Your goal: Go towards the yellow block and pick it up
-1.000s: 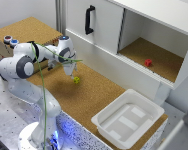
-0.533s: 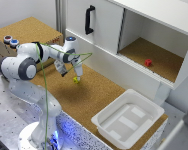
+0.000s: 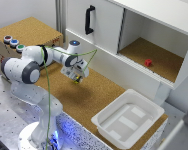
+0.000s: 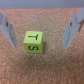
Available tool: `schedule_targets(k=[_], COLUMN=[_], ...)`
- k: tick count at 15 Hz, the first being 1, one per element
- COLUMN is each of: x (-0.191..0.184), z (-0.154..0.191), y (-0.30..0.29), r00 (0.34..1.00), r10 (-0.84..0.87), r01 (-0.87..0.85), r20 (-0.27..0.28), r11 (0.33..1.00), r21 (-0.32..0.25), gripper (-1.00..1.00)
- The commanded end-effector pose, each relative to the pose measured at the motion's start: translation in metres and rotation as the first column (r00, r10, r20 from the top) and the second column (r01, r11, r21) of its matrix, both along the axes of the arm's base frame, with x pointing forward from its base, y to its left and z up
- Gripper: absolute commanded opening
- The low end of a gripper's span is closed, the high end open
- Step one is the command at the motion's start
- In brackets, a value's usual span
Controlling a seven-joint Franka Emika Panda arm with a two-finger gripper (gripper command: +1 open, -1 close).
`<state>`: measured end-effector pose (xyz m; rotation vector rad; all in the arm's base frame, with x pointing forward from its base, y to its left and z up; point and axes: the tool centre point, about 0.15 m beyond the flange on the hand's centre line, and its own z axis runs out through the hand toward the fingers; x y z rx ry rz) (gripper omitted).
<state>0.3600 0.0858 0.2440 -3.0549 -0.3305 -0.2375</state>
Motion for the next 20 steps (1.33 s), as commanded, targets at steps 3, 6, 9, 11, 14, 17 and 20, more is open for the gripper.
schedule_targets(k=[3,6,9,11,14,17,20], x=[0.032,0.049,0.052,0.056,0.057,0.055,0.056], z=[-0.022,-0.031,-0.038,-0.039,-0.042,-0.041,-0.031], y=[0.023,0.026,0.035,0.044,0.043,0.037,0.037], r00=[0.992,0.994,0.991,0.989,0.986,0.982,0.975], r10=[-0.022,-0.080,-0.116,-0.140,-0.163,-0.190,-0.219], r01=[0.028,0.088,0.121,0.145,0.166,0.190,0.220], r20=[0.121,0.076,0.058,0.054,0.031,0.020,0.029], r11=[0.999,0.991,0.990,0.985,0.971,0.961,0.954], r21=[-0.047,-0.098,-0.075,-0.091,-0.175,-0.200,-0.202], gripper=[1.00,1.00,1.00,1.00,-1.00,-1.00,-1.00])
